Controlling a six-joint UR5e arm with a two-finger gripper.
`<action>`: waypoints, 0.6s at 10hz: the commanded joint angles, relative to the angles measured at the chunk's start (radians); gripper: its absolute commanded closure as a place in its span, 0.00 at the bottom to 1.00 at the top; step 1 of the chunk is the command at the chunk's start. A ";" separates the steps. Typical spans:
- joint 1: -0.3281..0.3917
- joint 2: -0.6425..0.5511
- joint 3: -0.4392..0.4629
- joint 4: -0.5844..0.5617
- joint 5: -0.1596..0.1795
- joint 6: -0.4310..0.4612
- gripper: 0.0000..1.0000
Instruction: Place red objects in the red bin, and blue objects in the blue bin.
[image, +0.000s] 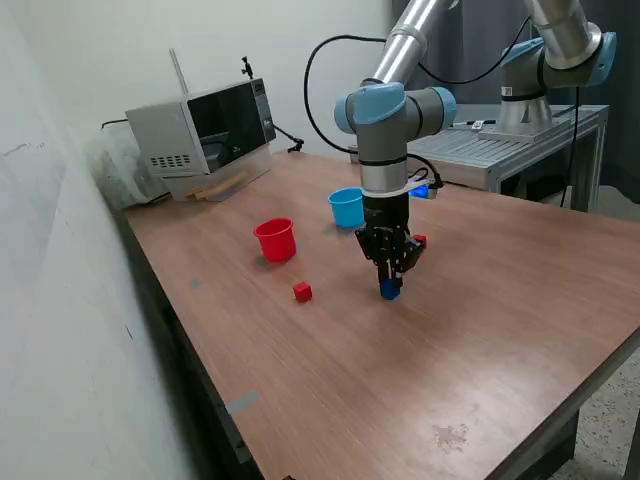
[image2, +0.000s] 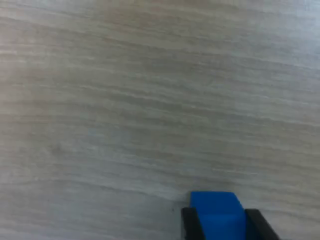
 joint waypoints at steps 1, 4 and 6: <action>0.007 -0.044 0.009 0.006 -0.007 -0.001 1.00; 0.005 -0.298 0.135 0.067 -0.007 -0.001 1.00; -0.005 -0.412 0.238 0.073 -0.008 -0.010 1.00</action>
